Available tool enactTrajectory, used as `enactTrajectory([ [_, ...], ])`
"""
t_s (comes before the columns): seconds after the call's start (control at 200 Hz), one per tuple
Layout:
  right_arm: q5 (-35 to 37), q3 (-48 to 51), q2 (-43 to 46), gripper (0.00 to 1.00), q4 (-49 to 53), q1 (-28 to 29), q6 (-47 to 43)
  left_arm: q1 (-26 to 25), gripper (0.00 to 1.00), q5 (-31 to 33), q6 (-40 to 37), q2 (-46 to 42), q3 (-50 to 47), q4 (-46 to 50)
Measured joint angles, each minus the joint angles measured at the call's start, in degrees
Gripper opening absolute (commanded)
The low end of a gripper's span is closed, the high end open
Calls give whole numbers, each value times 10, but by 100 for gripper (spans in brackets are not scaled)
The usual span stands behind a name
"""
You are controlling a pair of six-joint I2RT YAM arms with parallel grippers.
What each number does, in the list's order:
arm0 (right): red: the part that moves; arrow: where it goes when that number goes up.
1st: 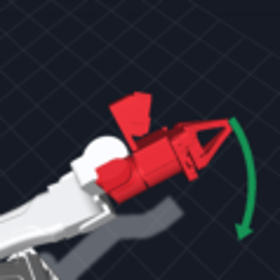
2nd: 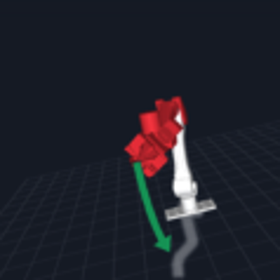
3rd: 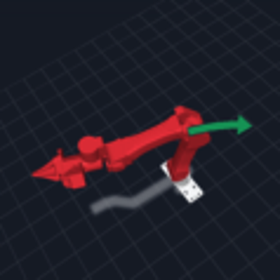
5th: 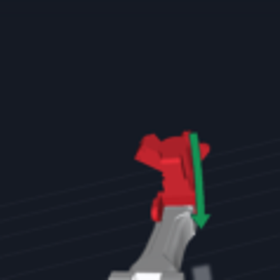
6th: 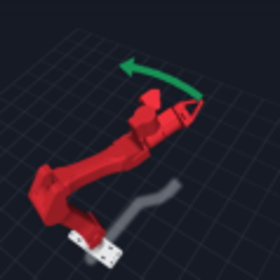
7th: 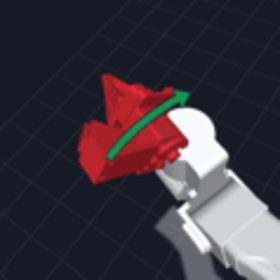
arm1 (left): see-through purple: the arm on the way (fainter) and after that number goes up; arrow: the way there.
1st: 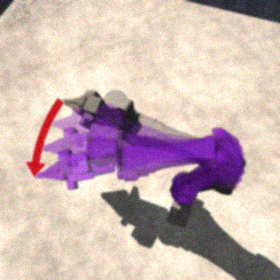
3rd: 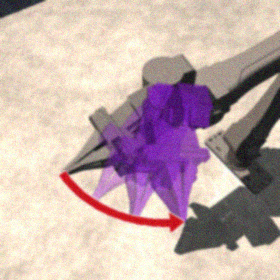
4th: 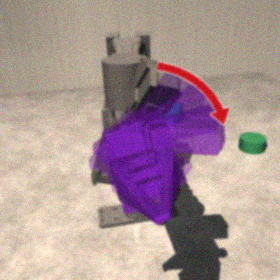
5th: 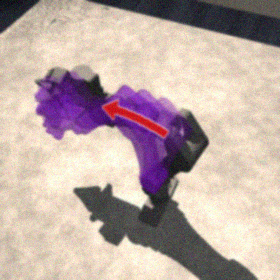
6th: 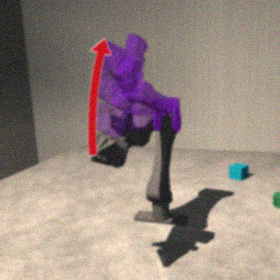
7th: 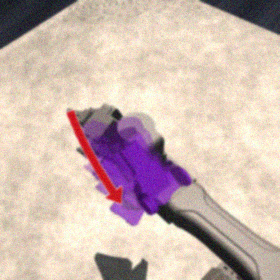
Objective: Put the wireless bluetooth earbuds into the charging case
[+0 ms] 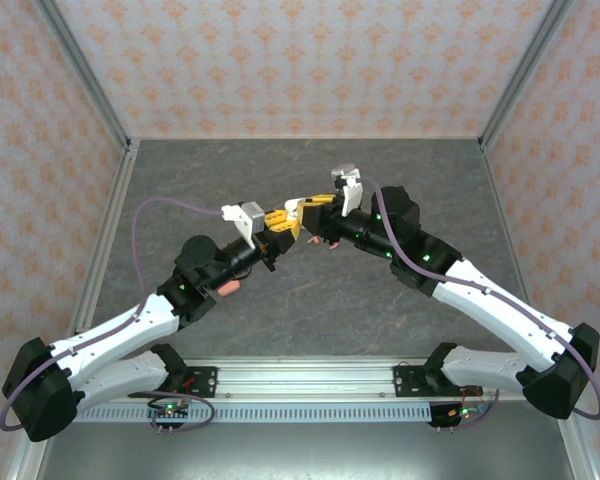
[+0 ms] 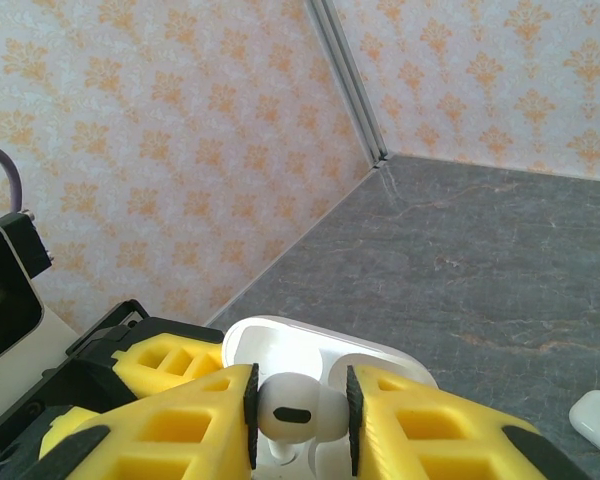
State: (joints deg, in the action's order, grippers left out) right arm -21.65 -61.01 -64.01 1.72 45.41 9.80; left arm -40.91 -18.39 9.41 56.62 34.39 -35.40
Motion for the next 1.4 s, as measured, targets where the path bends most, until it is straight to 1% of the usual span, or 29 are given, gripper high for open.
enactTrajectory([
  [0.465, 7, -1, 4, 28, 14, 0, 0, 0, 0, 7, -1, 0, -1, 1],
  [0.836, 5, -32, 3, 28, 25, 1, 7, 0, 0, 8, -4, 0, -1, 0],
  [1.401, -28, -34, -29, 27, -1, 1, 44, 0, 0, 9, -4, -10, -3, 0],
])
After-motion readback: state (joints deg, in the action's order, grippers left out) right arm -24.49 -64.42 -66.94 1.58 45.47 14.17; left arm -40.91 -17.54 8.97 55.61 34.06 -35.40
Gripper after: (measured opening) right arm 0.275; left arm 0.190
